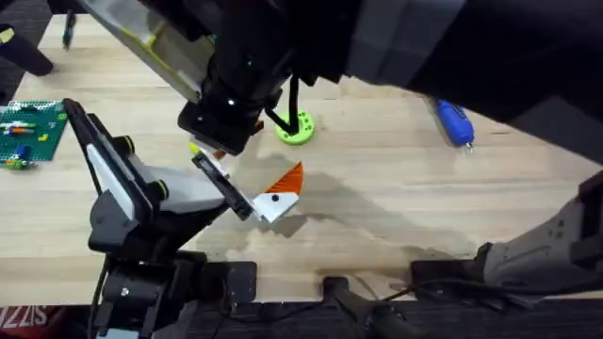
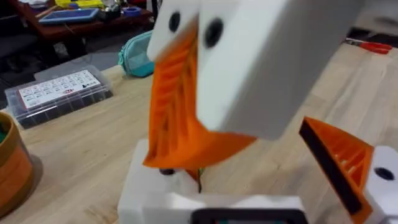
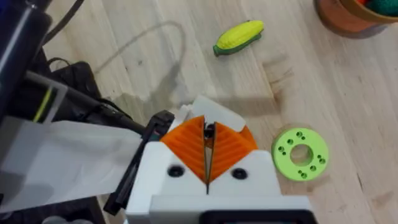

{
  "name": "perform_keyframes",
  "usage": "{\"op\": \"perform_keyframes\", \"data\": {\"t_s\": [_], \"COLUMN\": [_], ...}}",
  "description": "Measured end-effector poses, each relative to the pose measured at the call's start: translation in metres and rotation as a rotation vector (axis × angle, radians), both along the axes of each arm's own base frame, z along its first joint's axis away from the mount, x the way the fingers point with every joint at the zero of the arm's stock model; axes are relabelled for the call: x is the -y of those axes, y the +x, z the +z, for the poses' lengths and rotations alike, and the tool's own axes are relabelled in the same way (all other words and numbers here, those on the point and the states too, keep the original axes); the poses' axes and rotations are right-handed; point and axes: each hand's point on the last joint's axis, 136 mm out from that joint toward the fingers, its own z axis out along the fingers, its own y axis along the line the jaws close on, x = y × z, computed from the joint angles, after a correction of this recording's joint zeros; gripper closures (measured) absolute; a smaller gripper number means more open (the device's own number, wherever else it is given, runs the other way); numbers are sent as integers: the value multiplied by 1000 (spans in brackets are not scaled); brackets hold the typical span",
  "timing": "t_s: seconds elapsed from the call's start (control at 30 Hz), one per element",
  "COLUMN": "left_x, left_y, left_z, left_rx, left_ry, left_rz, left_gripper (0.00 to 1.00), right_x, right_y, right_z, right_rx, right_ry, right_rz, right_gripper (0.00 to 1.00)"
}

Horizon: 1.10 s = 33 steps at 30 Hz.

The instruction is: Pick up the gripper from the table and insert it into the empty holder that is missing its gripper. Then pick up a screw, insert it into the mounting hole, and use the screwdriver to tighten it. Finally, clean up the table by picking up the vegetable and placing it into the bucket.

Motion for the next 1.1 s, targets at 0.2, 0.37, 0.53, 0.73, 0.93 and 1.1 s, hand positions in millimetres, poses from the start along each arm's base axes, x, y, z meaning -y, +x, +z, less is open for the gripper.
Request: {"op": "perform_keyframes", "data": {"t_s": [0.2, 0.37, 0.53, 0.73, 0.93, 1.1], "left_x": [0, 0, -1, -1, 0, 0], "left_y": [0, 1, 1, 1, 0, 0], "left_z": [0, 0, 0, 0, 0, 0], "left_rx": [-3, -6, -6, -6, -3, 3], "left_ry": [-2, -5, -5, -5, -3, 2], "left_rz": [1, 5, 5, 6, 1, 0], "left_gripper": [6, 6, 6, 13, 106, 615], "right_x": [-1, 0, 4, 7, 11, 29], "right_y": [0, 4, 13, 21, 13, 10], "right_z": [-6, -6, -5, -2, 9, 22], "right_rx": [-10, 0, 21, 45, 29, 12], "right_ry": [-14, -18, -25, -25, -1, -3], "right_rz": [-3, -12, -36, -55, -42, -59], "right_gripper": [940, 590, 302, 74, 9, 8]}}
